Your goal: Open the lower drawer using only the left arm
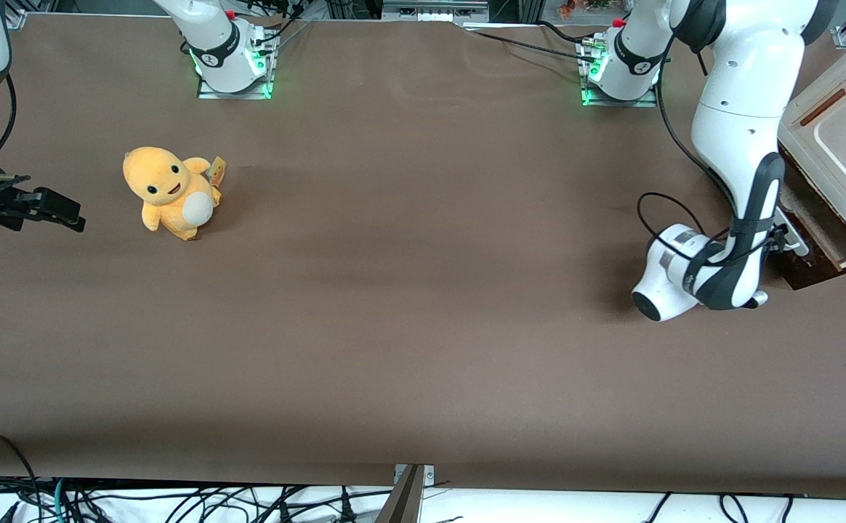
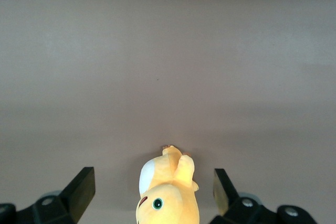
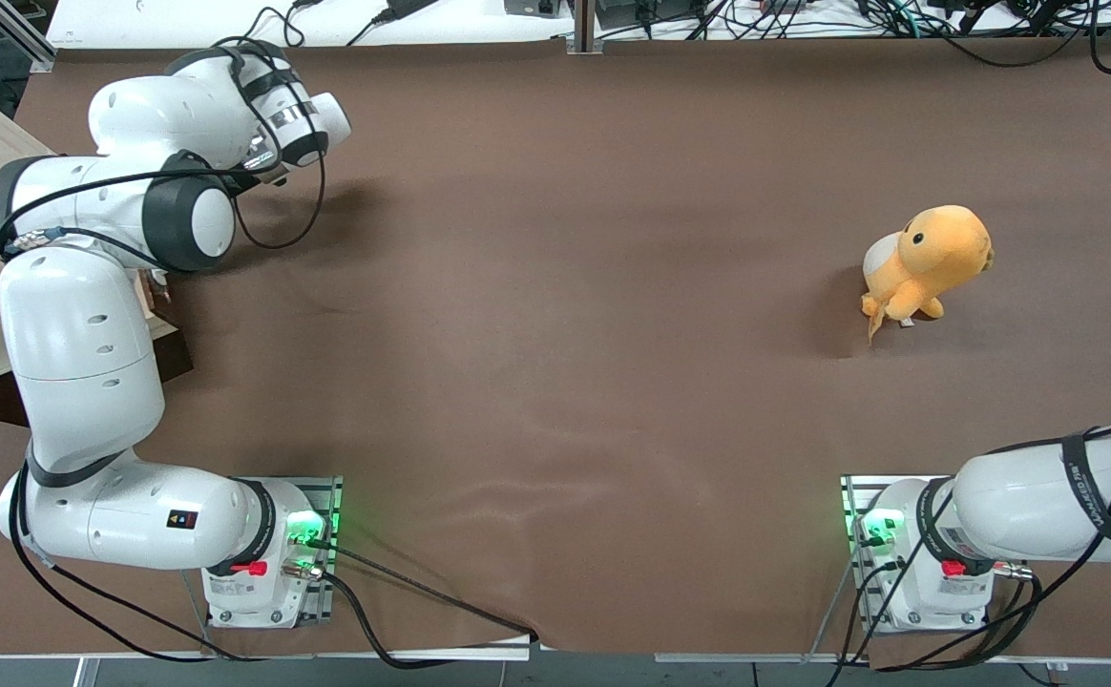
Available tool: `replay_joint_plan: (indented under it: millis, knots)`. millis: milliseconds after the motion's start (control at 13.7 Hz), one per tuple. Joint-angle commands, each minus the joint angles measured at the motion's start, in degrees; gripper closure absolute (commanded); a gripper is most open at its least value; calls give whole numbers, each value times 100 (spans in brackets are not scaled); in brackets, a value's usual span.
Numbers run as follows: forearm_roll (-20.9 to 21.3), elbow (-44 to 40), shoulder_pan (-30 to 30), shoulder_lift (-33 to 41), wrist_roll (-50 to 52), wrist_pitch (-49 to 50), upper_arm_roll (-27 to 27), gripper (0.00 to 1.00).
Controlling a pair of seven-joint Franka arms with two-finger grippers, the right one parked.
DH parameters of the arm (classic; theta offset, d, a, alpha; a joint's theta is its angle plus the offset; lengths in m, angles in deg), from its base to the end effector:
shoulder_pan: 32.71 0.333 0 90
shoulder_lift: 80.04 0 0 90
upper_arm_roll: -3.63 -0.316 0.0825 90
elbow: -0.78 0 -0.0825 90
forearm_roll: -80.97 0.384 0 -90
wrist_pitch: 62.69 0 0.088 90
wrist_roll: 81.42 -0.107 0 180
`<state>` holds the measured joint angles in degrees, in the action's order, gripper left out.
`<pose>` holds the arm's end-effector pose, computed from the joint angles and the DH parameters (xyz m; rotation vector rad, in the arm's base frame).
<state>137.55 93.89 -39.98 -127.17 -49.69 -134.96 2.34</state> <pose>0.5837 0.0456 0.1622 -1.7106 -0.0786 0.7327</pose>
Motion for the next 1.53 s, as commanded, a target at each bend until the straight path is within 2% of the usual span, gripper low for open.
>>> replay_joint_plan:
  millis: [0, 146, 219, 292, 511, 730, 803, 1022, 1241, 1387, 1460]
  knots:
    - [-278, -451, -282, -227, -351, 275, -21, 91]
    - [-314, -461, -362, -227, -368, 275, -21, 88]
    - [-314, -461, -362, -218, -369, 275, -21, 64]
    - [-314, -452, -327, -209, -403, 275, -21, 1]
    - [-332, -609, -344, -130, -439, 275, -12, 0]
    - [-953, -1231, -319, -43, -833, 283, -21, 0]
    - [-1391, -1521, -257, 19, -921, 275, -21, 0]
    - [-3182, -2462, 216, 308, -1081, 257, -12, 0]
    - [-5440, -2956, 962, 913, -1220, -14, -12, 0]
    - [-6401, -2904, 1359, 1484, -1955, -304, -21, 0]
    - [-6623, -2904, 1447, 1652, -2273, -332, -21, 0]
